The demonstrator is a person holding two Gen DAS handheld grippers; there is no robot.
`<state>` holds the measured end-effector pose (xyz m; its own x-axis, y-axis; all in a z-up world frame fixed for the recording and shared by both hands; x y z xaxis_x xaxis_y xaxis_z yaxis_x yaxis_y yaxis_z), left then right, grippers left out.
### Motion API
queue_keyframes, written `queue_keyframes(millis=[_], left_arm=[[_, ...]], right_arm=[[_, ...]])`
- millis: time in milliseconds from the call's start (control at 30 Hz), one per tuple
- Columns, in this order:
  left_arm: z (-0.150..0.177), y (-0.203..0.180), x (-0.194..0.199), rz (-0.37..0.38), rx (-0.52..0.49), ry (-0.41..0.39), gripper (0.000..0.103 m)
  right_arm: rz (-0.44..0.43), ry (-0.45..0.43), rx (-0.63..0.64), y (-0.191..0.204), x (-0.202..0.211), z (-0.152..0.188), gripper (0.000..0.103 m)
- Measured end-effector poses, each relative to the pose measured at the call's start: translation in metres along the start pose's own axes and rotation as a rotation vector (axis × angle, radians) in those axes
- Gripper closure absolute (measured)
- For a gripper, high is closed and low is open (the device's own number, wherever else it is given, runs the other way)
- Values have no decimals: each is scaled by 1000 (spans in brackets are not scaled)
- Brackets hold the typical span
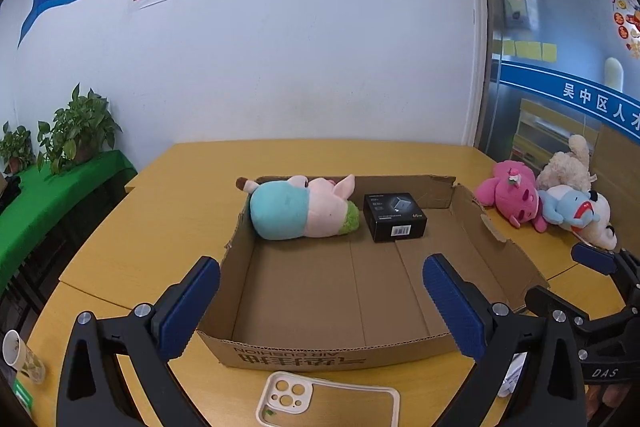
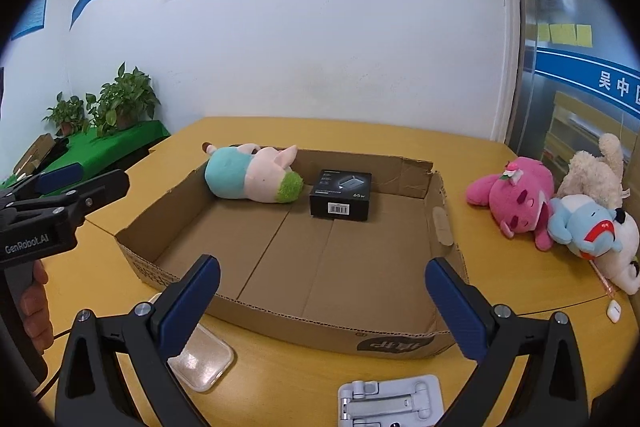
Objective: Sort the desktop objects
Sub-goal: 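Withdraw the left tool and move the right tool toward the black sunglasses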
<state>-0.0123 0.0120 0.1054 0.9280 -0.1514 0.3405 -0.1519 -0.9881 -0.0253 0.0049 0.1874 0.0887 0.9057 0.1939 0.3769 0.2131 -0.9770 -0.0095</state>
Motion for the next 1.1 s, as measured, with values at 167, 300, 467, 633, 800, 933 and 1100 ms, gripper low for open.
queue_keyframes(millis=[167, 300, 467, 633, 800, 933, 1100], left_arm=[[8, 3, -5, 10, 25, 11, 0], [11, 3, -4, 31, 26, 0, 1], [20, 7, -5, -5, -10, 24, 13], [26, 14, -1, 15, -10, 52, 27], [38, 26, 8, 57, 47, 73, 3], [60, 31, 4, 84, 124, 134, 1], [93, 5, -8, 159, 131, 232, 1]], right_arm=[[-6, 10, 15, 1, -3, 6, 1], [-28, 19, 8, -10, 1, 13, 1], [-46, 52, -32, -29, 9, 33, 1], [-71, 44, -29, -20, 12, 36, 1], [-107, 63, -32, -21, 9, 38, 6], [-213, 62, -72, -36, 24, 51, 7], [-124, 195, 30, -71, 51, 102, 6]])
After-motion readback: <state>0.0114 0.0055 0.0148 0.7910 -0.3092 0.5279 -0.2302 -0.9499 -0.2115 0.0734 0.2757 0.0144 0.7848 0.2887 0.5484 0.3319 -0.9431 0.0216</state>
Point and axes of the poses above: each gripper's, at about its wrist camera, not at the fingertips, and x roughly against the way its jaws point, y to its left, z to its underside, the point moved 6 cm from there along -x, roughly the way its jaws point, and after that the axes turned 9 degrees about -y, right-handed, at the moved point
